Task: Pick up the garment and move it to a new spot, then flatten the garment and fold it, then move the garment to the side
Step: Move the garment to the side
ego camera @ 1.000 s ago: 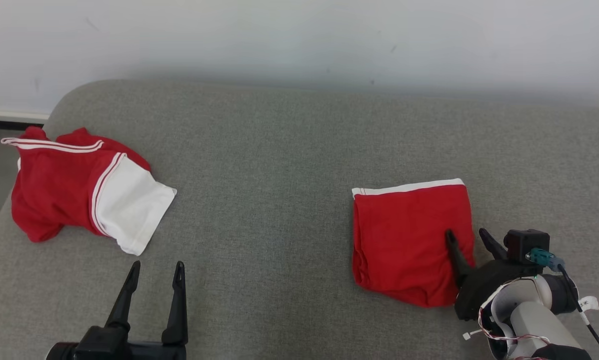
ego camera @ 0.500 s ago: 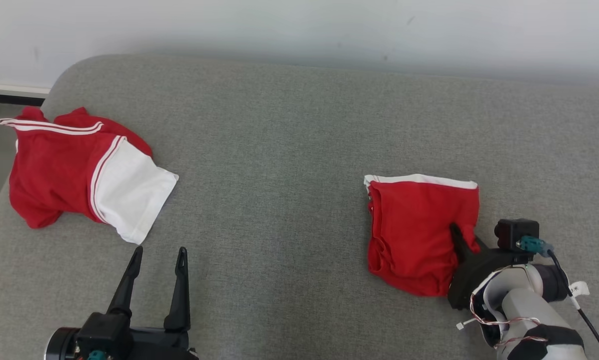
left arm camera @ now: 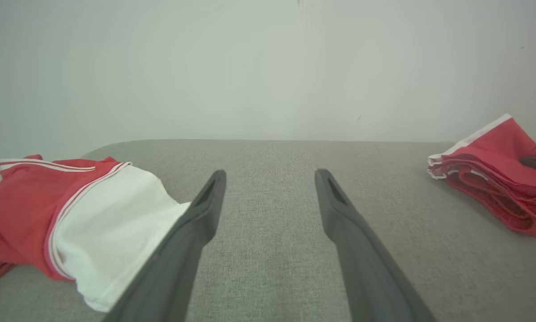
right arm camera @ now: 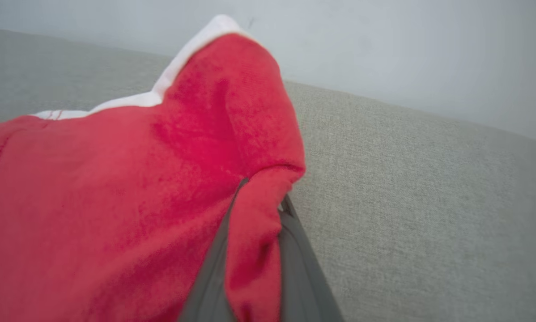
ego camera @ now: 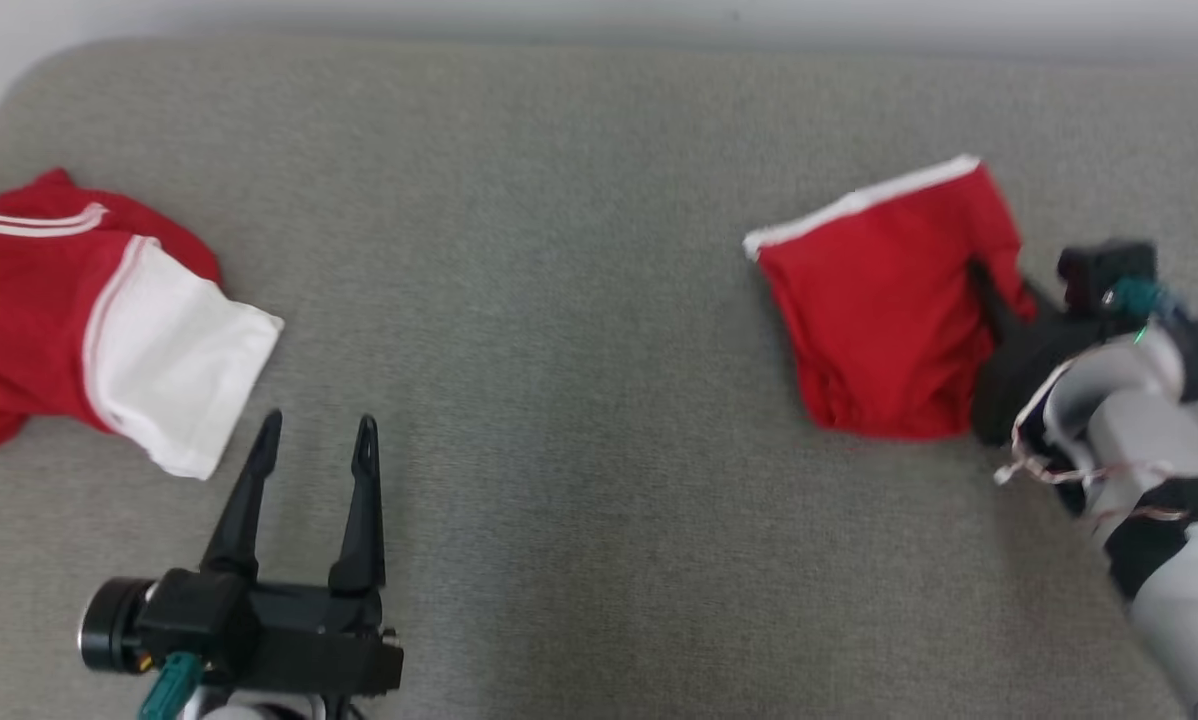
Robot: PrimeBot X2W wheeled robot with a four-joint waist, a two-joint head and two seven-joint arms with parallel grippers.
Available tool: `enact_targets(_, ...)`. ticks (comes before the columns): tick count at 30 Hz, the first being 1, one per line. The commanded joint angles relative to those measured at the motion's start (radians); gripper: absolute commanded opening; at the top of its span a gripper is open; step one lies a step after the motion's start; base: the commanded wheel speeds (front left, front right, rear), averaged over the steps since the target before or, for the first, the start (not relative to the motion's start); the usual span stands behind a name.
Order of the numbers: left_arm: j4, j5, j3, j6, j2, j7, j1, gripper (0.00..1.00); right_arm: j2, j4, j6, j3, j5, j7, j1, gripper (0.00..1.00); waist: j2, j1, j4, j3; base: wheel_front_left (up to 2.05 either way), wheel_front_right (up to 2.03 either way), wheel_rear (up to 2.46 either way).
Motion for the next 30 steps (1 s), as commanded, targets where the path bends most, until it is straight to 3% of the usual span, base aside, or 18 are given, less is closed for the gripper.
enact_targets(1, -0.013, 0.004, 0.001, -0.006, -0.001, -0.003, -0.021, 1.0, -0.025, -0.009, -0.003, 0.019, 0.008, 0.008, -0.029, 0.0, -0.0001, -0.0001, -0.065, 0.098, 0.0, 0.0, 0.0)
enact_targets(10, -0.132, 0.055, 0.008, -0.004, 0.033, -0.003, -0.092, 1.0, -0.191, -0.059, -0.003, 0.122, 0.061, 0.011, -0.211, 0.0, -0.0001, -0.0001, -0.2, 0.265, 0.0, 0.0, 0.0)
enact_targets(19, -0.213, 0.087, 0.021, 0.0, 0.083, -0.003, -0.095, 1.0, -0.289, -0.07, -0.003, 0.164, 0.1, 0.008, -0.311, 0.0, -0.0001, -0.0001, -0.306, 0.353, 0.0, 0.0, 0.0)
enact_targets(30, -0.284, 0.102, 0.005, 0.004, 0.114, 0.02, -0.103, 1.0, -0.376, -0.017, -0.003, 0.192, 0.123, 0.006, -0.42, 0.0, -0.0001, -0.0001, -0.331, 0.403, 0.0, 0.0, 0.0)
